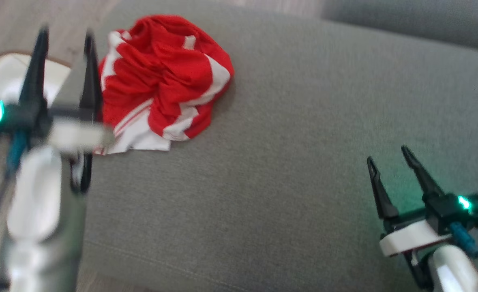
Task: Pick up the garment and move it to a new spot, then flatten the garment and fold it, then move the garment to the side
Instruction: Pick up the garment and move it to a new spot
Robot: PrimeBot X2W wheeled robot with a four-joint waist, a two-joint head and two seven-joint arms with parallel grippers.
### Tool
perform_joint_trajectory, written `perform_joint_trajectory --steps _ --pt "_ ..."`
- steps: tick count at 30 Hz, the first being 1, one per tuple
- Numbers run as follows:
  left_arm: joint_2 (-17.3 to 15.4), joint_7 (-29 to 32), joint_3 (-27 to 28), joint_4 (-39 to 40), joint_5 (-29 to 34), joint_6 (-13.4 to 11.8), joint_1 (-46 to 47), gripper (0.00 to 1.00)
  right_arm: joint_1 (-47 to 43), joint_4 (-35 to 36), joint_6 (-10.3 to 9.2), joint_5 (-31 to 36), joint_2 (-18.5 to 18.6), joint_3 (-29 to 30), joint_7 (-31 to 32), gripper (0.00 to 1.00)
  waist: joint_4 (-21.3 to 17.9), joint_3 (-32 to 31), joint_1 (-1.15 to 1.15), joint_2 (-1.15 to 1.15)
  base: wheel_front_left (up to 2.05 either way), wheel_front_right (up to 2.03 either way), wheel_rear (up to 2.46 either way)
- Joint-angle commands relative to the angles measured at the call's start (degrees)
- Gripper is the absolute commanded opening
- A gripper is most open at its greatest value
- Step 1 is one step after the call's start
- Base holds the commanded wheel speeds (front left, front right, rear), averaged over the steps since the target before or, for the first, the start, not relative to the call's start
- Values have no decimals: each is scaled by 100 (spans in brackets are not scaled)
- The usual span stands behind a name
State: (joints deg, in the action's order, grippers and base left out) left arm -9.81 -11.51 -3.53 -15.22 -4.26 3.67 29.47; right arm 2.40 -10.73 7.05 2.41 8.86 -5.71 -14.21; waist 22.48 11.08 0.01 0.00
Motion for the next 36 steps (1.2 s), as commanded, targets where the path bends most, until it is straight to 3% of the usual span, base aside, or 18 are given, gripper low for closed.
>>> perform_joint_trajectory --steps 1,5,10,16,20,22,29,36 --pt "-214 157 102 -86 -64 80 618 100 180 200 44 81 183 -185 -79 100 -224 435 -1 0 0 0 0" --pt "-224 761 -167 -1176 -285 284 1860 100 347 273 44 139 456 -265 -79 100 -367 742 -1 0 0 0 0" --pt "-186 1691 -456 -2787 -614 363 3023 100 481 399 44 146 728 -278 -79 100 -535 1011 -1 0 0 0 0" --pt "-291 2721 -750 -4336 -679 377 3680 100 547 544 44 98 913 -275 -79 100 -739 1197 -1 0 0 0 0" --pt "-299 2931 -835 -4782 -719 378 3774 100 529 587 44 82 935 -246 -79 100 -808 1245 -1 0 0 0 0" --pt "-283 2979 -926 -4964 -774 379 3774 0 518 607 44 79 935 -227 -79 100 -841 1266 -1 0 0 0 0" --pt "-353 2291 -1095 -5011 -1019 380 3963 0 471 583 44 78 791 -186 -79 100 -847 1116 -1 0 0 0 0" --pt "-395 1810 -1770 -4578 -1389 381 4116 0 488 368 44 0 490 -278 -79 100 -875 493 -1 0 0 0 0"
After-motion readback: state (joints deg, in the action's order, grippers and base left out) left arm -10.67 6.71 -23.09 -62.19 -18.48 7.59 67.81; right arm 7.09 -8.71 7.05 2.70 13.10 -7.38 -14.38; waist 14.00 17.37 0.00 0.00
